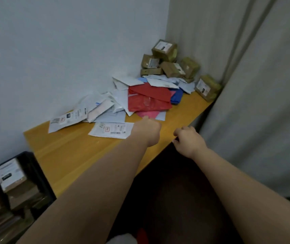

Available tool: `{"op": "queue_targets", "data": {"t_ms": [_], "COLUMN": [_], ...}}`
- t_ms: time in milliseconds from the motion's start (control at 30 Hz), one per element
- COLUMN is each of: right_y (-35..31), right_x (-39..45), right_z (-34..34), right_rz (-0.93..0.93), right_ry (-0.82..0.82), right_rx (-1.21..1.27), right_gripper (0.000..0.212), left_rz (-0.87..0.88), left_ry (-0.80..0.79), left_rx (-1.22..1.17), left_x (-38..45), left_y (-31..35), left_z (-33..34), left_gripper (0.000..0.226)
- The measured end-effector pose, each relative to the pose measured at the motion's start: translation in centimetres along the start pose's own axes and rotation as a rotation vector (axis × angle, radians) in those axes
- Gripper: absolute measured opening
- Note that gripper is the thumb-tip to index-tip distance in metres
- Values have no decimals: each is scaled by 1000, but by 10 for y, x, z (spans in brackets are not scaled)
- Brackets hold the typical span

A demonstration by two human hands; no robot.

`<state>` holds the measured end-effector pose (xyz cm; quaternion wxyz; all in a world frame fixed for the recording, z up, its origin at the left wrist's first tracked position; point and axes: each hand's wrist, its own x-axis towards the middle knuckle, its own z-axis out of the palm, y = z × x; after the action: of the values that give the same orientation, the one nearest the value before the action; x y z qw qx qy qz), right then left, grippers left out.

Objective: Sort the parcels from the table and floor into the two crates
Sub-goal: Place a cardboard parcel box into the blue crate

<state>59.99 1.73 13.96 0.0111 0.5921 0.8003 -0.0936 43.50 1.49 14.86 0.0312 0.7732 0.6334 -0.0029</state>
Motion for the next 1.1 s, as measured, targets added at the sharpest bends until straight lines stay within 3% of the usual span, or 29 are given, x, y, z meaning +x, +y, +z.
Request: {"op": "queue_targets", "data": {"t_ms": [367,567,733,1100], "right_y": [110,133,151,230], "right_x": [86,161,201,330], "right_z": [-7,-18,3,5], "right_rz": [161,203,232,202], "right_ry": [-5,-5,-92,-155], "right_rx": [36,91,116,76], "right_gripper": [34,34,39,39], "left_rz": [126,92,192,-2], "left_ry": [-85,-81,-188,-216], "left_rx": [-12,-73,-69,-68], "left_x": [147,227,271,400], "left_y": [36,34,46,39], "left_z": [32,19,33,69], "left_gripper": [32,28,33,30]}}
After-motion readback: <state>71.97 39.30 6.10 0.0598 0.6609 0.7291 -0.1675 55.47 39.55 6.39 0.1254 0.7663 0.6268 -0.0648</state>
